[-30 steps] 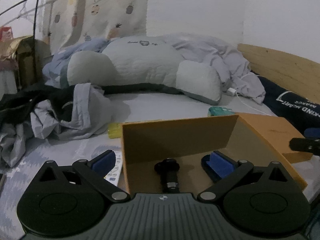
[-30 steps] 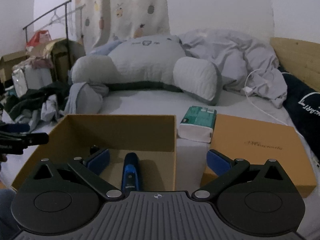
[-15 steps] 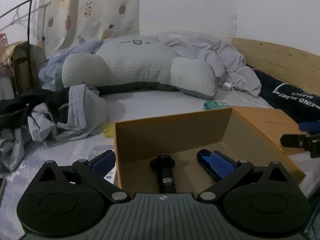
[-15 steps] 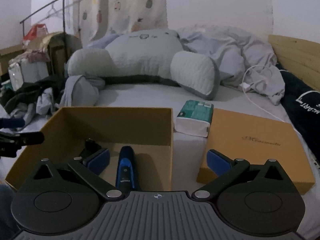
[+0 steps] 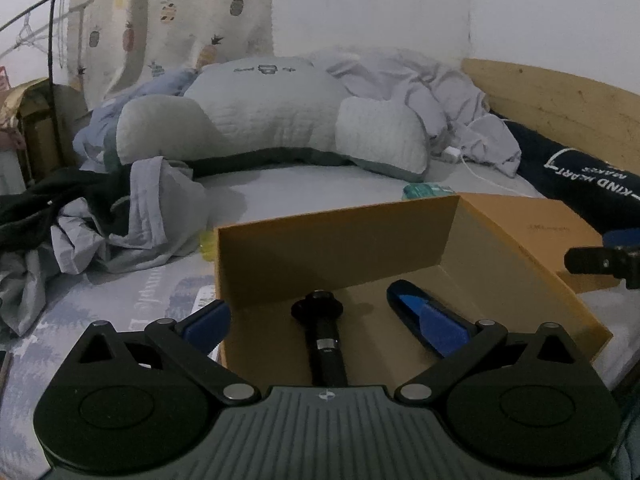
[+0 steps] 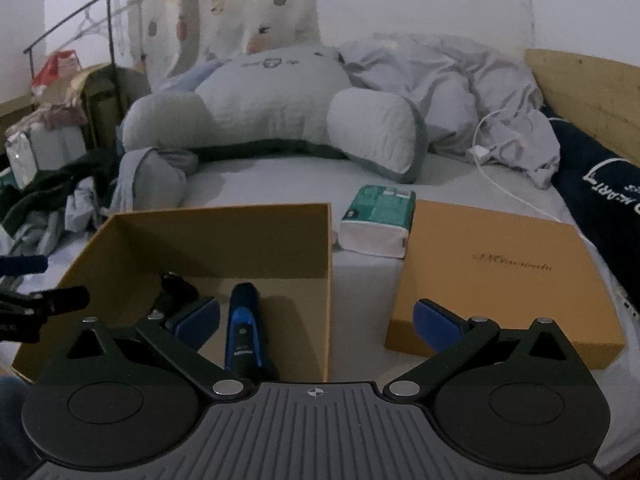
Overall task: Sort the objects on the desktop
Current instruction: 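Move both tools toward the flat orange Miaoweitu box by the tissues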
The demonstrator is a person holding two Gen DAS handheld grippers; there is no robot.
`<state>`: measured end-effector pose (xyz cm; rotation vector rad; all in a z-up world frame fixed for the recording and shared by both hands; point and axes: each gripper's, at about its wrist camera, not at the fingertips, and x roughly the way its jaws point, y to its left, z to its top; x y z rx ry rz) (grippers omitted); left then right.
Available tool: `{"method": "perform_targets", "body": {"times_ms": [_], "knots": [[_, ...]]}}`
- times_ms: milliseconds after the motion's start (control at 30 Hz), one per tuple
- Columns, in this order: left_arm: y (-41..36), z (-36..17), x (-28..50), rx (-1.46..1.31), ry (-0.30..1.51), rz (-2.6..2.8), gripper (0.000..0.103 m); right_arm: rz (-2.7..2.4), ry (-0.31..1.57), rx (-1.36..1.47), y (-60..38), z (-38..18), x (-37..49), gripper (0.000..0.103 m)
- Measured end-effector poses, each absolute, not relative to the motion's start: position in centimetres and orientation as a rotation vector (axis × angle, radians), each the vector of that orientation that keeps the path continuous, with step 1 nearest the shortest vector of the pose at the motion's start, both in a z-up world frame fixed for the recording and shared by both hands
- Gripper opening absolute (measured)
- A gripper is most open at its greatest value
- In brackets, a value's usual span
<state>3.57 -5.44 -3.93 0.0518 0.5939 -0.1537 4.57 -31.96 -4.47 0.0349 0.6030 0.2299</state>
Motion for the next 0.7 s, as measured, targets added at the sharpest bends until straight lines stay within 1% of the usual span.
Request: {"method": "perform_targets", "body": {"times_ms": [333, 700], "knots": [[-7.5, -3.9, 3.2, 0.064, 0.616, -0.190, 0.103, 0.240, 0.654, 0.038, -32.1, -4.5, 4.6, 0.103], [-11.5, -3.0, 3.2, 0.048, 0.635, -0.259, 0.103, 0.230, 0.644, 0.063, -34.4, -3.2, 4.4, 0.103]]}}
